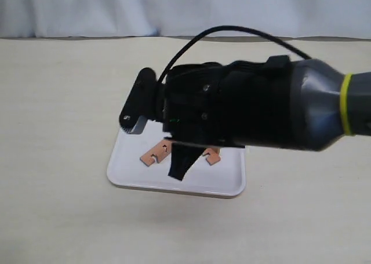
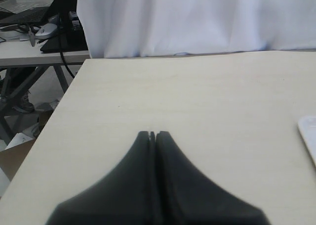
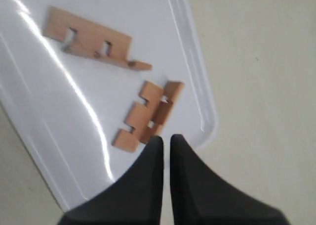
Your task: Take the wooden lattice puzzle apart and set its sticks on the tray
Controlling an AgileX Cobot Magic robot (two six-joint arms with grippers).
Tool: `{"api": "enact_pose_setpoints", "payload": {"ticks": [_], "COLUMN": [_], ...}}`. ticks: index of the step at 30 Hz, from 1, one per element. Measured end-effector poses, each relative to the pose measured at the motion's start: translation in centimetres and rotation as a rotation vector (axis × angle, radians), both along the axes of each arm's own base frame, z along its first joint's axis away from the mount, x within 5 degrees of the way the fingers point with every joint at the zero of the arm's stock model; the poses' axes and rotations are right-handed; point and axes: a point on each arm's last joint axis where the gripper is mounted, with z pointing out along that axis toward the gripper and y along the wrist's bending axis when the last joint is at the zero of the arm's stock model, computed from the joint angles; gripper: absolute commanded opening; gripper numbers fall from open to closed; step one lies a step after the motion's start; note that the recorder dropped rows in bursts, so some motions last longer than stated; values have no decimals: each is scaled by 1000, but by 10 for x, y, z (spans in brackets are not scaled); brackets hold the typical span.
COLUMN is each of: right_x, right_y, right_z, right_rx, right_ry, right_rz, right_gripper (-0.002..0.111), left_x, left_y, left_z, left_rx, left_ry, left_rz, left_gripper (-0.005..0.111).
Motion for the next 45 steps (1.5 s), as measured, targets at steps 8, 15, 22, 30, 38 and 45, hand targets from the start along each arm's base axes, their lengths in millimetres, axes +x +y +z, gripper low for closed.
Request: {"api": "enact_pose_setpoints", "payload": {"ticks": [8,15,22,30,38,45], "right_x": [6,-42,-101,-155,-220,-262], "right_y": [-110,-229,-250,-234,-212,-197], "right_z": [41,42,53,53,72,82], "right_rx": [270,562,714,764,817,845], "right_ry": [167,161,-176,-486,-968,-1214], "right_rz": [-324,-762,-881,-822,-607,-439], "right_gripper": [4,4,4,4,4,4], "left_x": [0,0,0,0,0,0], "left_y": [0,0,0,0,0,0], "left_z": [0,0,0,0,0,0], "left_rx": [0,0,0,0,0,0], "left_ry": [0,0,0,0,0,0], "left_rz": [0,0,0,0,0,0], "left_gripper": [0,0,0,0,0,0]}}
